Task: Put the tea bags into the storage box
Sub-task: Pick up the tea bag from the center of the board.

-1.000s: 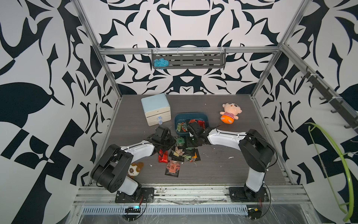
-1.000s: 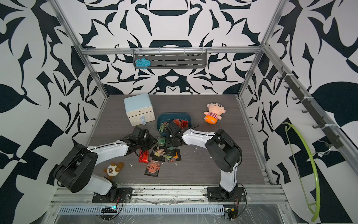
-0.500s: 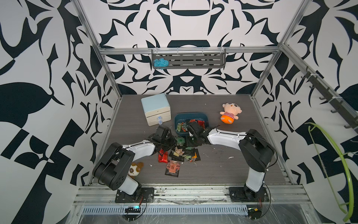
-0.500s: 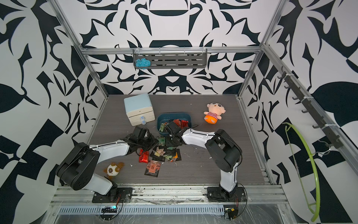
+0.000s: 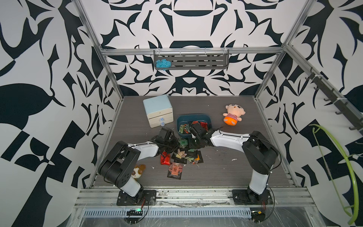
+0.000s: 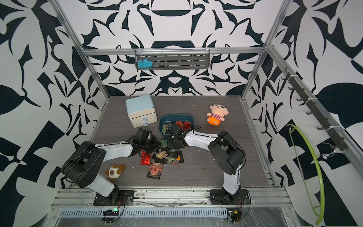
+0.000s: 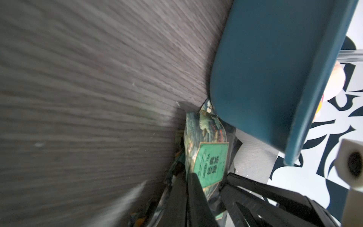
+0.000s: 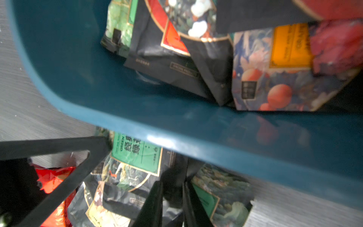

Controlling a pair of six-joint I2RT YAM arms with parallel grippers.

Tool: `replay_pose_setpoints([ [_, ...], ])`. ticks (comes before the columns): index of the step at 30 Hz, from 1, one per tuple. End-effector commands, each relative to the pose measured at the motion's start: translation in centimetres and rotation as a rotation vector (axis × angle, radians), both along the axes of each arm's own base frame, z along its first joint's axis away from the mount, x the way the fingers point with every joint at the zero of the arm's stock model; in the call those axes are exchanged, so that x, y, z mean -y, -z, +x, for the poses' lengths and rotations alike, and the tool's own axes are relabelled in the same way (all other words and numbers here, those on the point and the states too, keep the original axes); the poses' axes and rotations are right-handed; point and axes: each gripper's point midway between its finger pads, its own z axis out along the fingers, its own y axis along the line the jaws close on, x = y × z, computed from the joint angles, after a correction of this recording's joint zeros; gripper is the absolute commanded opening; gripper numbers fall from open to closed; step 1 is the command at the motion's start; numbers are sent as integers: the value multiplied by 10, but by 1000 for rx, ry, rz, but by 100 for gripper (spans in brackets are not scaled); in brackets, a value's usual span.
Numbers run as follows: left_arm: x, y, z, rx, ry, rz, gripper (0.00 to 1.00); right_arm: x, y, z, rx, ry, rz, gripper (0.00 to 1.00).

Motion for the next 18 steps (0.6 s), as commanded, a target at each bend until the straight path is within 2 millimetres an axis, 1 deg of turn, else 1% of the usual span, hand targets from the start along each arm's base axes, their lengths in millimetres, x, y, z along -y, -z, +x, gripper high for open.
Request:
replay_pose_setpoints([
  [1,8,-10,6,16,22,-27,2,-4,-17,5,45,-4,22,23],
  [2,7,-11,4,17,23,-22,0,-3,-19,5,49,0,20,23],
  [7,-6,-18,-7,25,23,26,0,2,-29,6,73,11,14,24],
  [9,-15,-22,-14,28,20,55,0,5,-36,7,91,19,7,28],
  [11,-27,-23,-23,15,5,102,0,15,-43,10,119,52,-17,32],
  [13,-39,-25,-32,-4,4,155,0,28,-51,12,155,99,-36,39],
  [15,-43,-31,-39,5,14,162,0,39,-60,13,187,137,-39,45],
  [16,-45,-38,-42,19,16,157,0,44,-65,14,203,154,-38,47],
  [18,-48,-50,-46,45,21,156,0,54,-73,13,226,180,-42,48],
])
